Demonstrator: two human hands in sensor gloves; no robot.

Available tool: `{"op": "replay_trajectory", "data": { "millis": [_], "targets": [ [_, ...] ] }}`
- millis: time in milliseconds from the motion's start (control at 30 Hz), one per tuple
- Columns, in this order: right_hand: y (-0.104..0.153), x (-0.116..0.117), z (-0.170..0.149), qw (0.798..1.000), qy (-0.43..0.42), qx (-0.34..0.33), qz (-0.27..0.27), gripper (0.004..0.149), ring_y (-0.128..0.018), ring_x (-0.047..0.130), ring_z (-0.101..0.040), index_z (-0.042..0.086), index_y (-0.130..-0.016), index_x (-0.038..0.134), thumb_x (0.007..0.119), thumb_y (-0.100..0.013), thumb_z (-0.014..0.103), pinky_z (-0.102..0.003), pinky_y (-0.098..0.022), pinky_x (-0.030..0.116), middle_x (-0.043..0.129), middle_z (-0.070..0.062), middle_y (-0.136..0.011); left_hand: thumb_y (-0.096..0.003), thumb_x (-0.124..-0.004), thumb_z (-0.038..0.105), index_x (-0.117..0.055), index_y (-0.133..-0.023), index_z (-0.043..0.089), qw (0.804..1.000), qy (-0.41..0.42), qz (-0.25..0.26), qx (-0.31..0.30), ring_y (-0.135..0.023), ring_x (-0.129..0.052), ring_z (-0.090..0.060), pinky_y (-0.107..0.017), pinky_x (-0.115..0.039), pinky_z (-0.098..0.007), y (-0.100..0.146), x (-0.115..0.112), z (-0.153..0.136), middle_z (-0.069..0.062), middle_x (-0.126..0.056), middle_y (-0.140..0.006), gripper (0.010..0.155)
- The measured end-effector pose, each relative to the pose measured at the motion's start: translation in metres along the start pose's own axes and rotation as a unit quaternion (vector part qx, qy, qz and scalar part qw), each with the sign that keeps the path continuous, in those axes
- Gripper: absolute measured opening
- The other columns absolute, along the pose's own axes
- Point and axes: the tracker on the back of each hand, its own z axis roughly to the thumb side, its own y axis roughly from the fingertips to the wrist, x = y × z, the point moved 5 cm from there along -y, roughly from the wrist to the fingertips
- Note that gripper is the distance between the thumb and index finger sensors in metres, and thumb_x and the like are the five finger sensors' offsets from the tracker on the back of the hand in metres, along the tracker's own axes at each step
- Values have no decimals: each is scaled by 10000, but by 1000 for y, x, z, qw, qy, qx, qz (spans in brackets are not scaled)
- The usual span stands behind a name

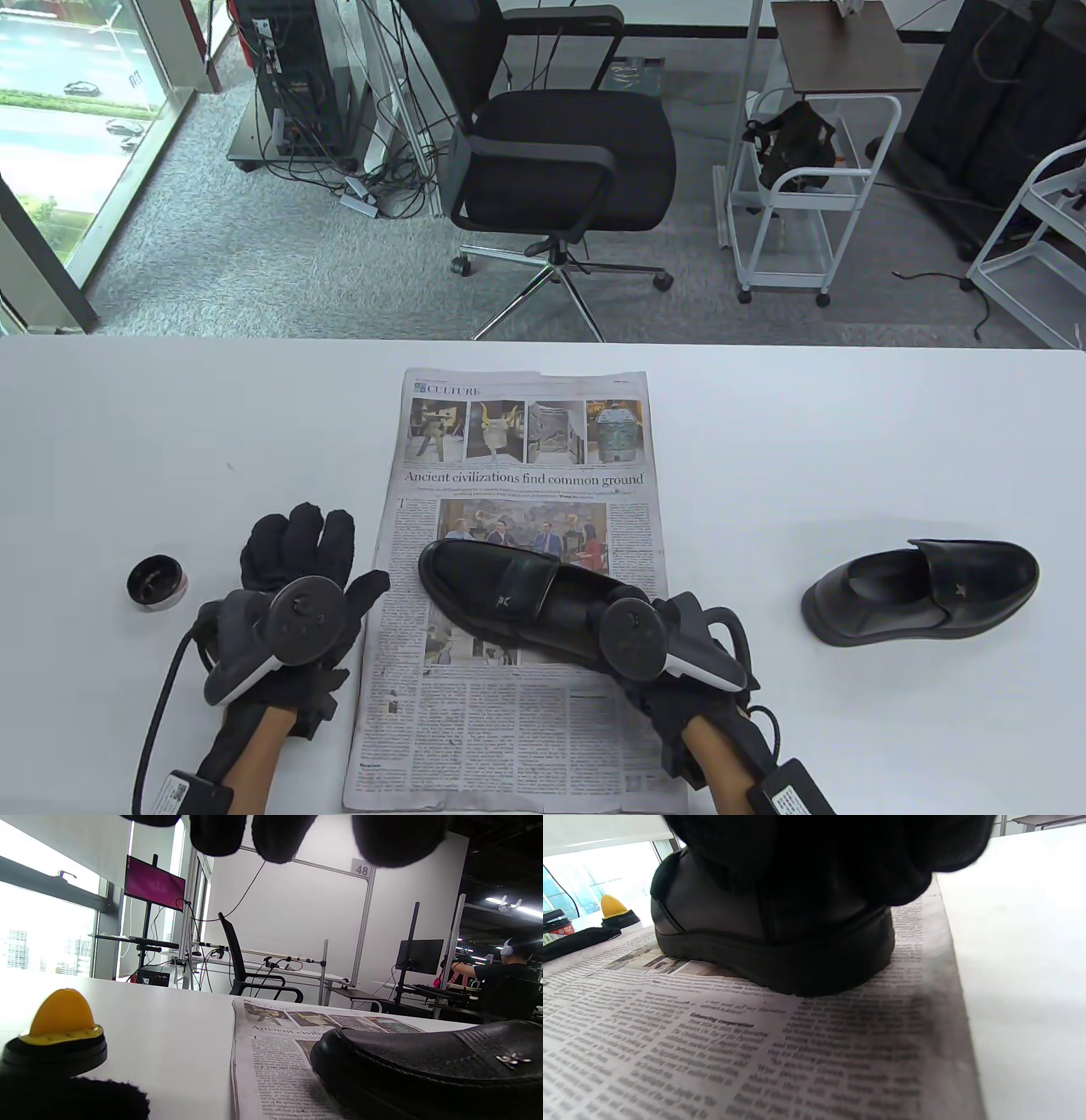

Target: Dip and apply built-in sponge shoe polish on shoes

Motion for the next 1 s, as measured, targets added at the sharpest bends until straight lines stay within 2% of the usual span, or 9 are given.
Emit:
{"op": "replay_trajectory", "data": {
  "millis": [100,167,267,433,600,700,800,867,1000],
  "targets": [
    [-1,-6,4,999,34,-11,-15,537,-699,912,-411,221,-928,701,818,-407,279,-560,-586,785,647,-69,-985,-579,-643,548,-472,-1142,47,1000,9,-2,-3,-993,-351,-687,-662,-388,-779,0,-6,-5,-339,-404,-1179,772],
    [-3,-16,10,995,75,-34,-58,431,-584,1045,-363,221,-793,835,840,-364,266,-496,-494,913,826,-66,-835,-580,-640,551,-479,-1139,47,1000,12,-1,-3,-991,-361,-684,-662,-398,-775,1,-8,-7,-337,-415,-1175,770],
    [-4,-27,8,996,51,-31,-64,418,-515,1097,-329,220,-755,861,856,-340,270,-463,-437,974,876,-59,-776,-580,-640,553,-482,-1138,52,1000,14,-1,-3,-991,-363,-682,-663,-402,-772,3,-8,-7,-335,-420,-1174,766],
    [-7,-65,-3,993,31,13,-112,415,-455,1126,-307,214,-740,874,870,-331,285,-442,-378,1005,901,-64,-736,-581,-644,547,-517,-1130,60,999,35,-7,-6,-987,-379,-679,-662,-413,-768,3,-13,-10,-339,-433,-1167,745],
    [-14,-106,-37,979,-9,100,-179,431,-331,1134,-264,173,-745,863,861,-336,310,-399,-269,1020,922,-98,-665,-575,-647,564,-524,-1130,68,999,44,-17,-22,-986,-388,-678,-666,-423,-761,3,-16,-6,-332,-465,-1162,755],
    [-16,-121,-63,963,-16,163,-213,440,-271,1131,-235,150,-742,858,858,-337,323,-373,-213,1021,932,-106,-617,-576,-648,563,-525,-1130,68,998,51,-16,-32,-986,-388,-677,-666,-425,-759,4,-15,-1,-330,-471,-1161,754],
    [-12,-126,-101,927,-23,291,-235,442,-299,1119,-241,136,-770,832,838,-363,309,-382,-239,1012,910,-120,-643,-570,-652,573,-516,-1134,69,997,58,-15,-48,-988,-401,-669,-669,-429,-757,6,-16,5,-324,-480,-1161,768],
    [-9,-126,-115,908,-22,338,-246,448,-336,1116,-264,119,-796,817,828,-379,281,-401,-264,1008,895,-139,-670,-569,-652,576,-522,-1132,68,997,59,-18,-56,-985,-406,-669,-666,-431,-757,6,-17,9,-325,-489,-1157,769],
    [6,-119,-151,866,-124,406,-265,494,-437,1094,-318,67,-881,741,805,-415,219,-436,-337,987,834,-188,-746,-570,-652,573,-528,-1131,67,996,57,-25,-64,-984,-405,-669,-667,-433,-756,9,-20,14,-326,-494,-1155,766]
  ]
}}
